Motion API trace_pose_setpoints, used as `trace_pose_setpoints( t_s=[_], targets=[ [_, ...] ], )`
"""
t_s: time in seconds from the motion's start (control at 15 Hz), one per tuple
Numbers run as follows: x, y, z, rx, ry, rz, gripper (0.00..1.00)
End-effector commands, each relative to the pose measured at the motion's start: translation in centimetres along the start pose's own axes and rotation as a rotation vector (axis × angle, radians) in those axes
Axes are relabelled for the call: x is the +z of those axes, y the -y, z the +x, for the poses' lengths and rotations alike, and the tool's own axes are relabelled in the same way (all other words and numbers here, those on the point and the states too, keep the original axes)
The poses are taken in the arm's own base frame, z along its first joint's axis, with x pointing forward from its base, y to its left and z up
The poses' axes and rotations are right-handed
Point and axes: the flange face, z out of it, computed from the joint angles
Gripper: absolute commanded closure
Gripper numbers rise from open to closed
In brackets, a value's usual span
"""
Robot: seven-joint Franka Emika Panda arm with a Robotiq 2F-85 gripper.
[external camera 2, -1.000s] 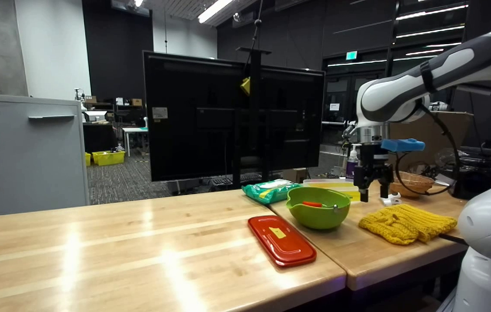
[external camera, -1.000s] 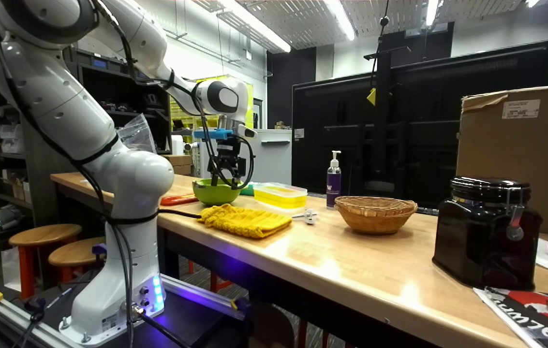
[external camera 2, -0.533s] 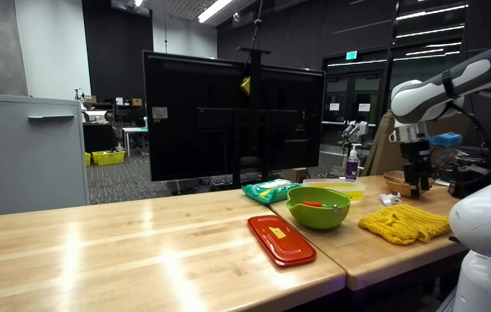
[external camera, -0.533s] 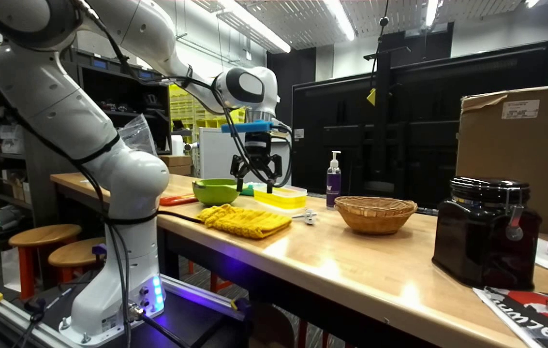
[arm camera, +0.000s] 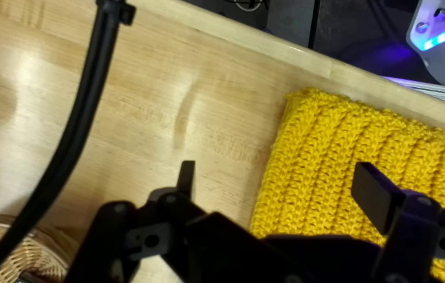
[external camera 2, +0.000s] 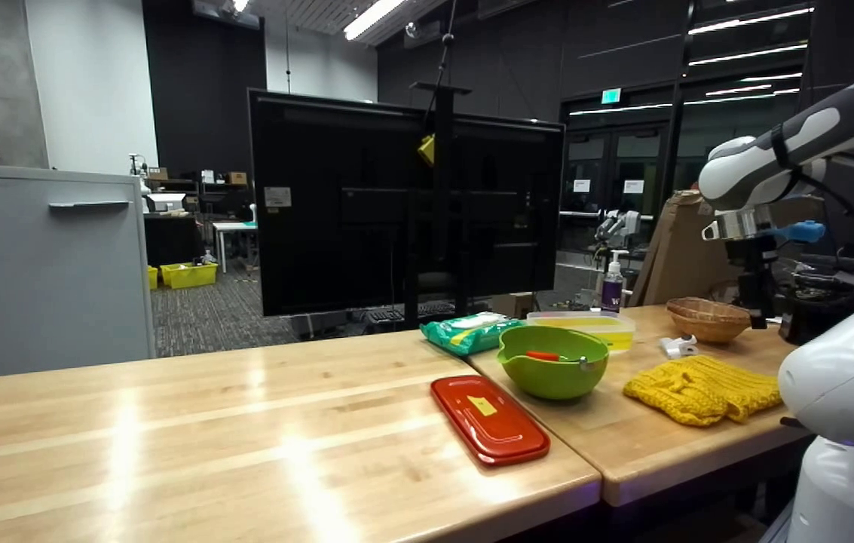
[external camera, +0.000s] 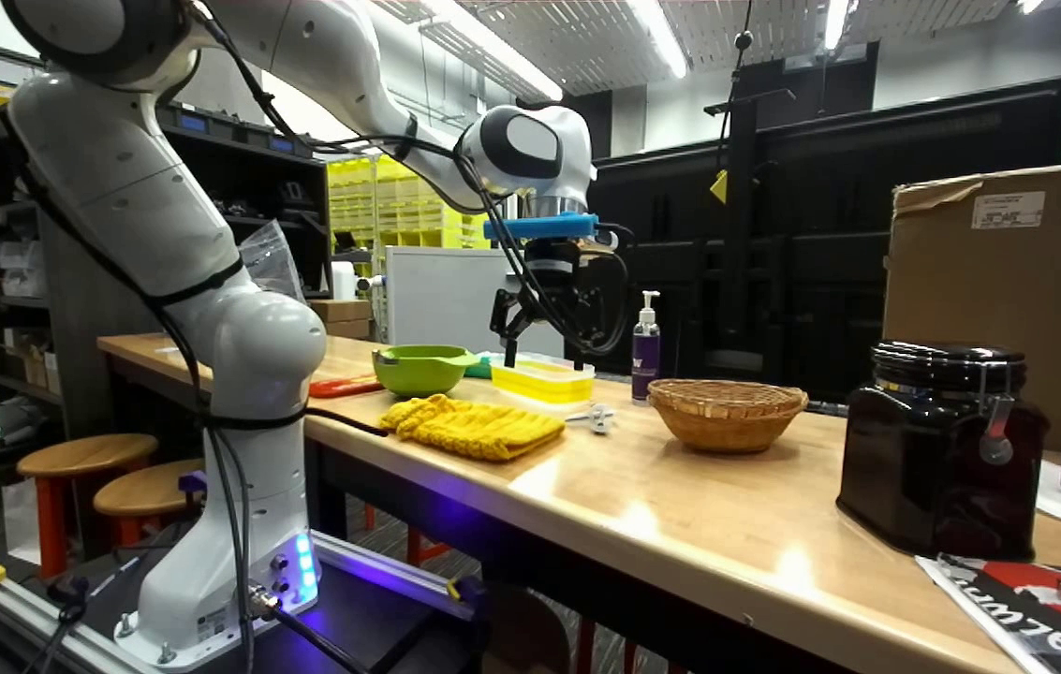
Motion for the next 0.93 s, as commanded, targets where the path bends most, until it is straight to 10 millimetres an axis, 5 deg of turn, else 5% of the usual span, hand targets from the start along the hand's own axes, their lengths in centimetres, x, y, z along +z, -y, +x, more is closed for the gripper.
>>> trace_pose_setpoints(
  t_s=[0.0, 0.67, 0.87],
  targets=[
    [0.0, 0.0, 0.1, -0.002, 0.003, 0.0, 0.0],
    [4.4, -4.0, -0.4, -0.119, 0.005, 0.074, 0.0],
    [5.2, -3.7, -0.9, -0.169, -0.009, 0.162, 0.0]
  ],
)
